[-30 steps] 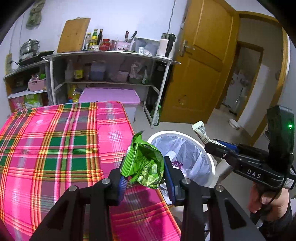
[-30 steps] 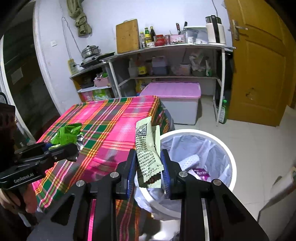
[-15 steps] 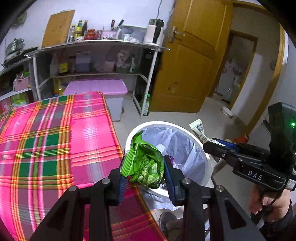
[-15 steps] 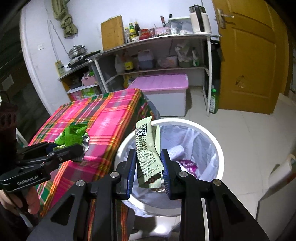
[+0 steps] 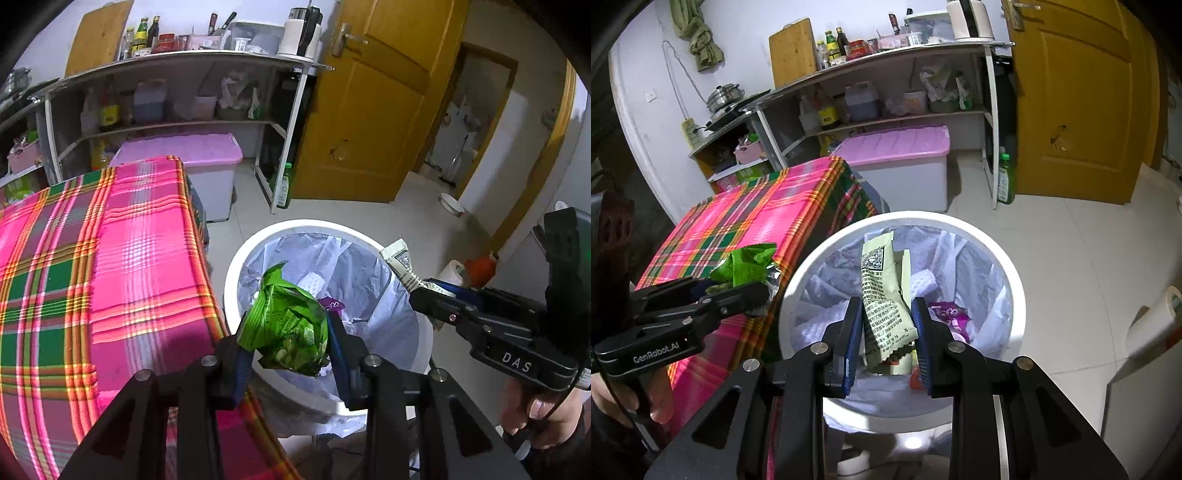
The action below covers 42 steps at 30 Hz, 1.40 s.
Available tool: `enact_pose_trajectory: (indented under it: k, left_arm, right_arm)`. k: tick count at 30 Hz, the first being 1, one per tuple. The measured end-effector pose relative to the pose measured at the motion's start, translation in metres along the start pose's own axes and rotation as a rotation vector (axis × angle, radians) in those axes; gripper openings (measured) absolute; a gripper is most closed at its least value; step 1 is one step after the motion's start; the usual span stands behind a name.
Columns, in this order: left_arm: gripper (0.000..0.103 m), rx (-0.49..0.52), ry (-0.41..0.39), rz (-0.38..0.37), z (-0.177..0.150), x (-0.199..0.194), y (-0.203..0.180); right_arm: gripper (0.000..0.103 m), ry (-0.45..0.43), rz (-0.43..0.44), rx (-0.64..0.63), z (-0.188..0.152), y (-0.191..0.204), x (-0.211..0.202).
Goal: Collect trash
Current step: 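Carry the green chip bag and beige wrapper over the bin with both grippers, then open both grippers over the bin to drop bag and wrapper, then withdraw both open grippers up and away from the bin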
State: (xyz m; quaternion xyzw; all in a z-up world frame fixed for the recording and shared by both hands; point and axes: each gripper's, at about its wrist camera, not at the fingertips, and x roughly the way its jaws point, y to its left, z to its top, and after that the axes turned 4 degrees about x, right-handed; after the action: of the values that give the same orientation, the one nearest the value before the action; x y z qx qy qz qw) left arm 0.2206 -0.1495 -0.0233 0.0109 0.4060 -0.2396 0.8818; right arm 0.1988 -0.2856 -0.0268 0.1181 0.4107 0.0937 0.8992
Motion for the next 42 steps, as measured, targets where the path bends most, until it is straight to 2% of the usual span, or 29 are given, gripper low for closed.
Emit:
enact_pose_trajectory:
  k: [3,8,12,18,42]
  left_arm:
    - [0.038,0.004,0.013,-0.005,0.001,0.008,-0.002]
    - [0.048,0.002,0.031,-0.014,0.003,0.018,0.000]
    - [0.050,-0.016,0.031,-0.021,0.004,0.023,0.003]
    - [0.051,-0.031,0.023,-0.022,0.003,0.022,0.006]
    - [0.051,-0.038,-0.075,-0.040,-0.004,-0.033,0.006]
  right_arm:
    - [0.029,0.014,-0.008,0.007,0.000,-0.003,0.006]
    - [0.030,0.031,-0.010,0.014,-0.001,-0.007,0.012]
    - [0.039,0.030,-0.016,0.016,-0.002,-0.007,0.013]
    - [0.040,0.025,-0.017,0.017,-0.003,-0.007,0.010]
    - [0.041,-0.043,-0.003,-0.021,-0.011,0.018,-0.037]
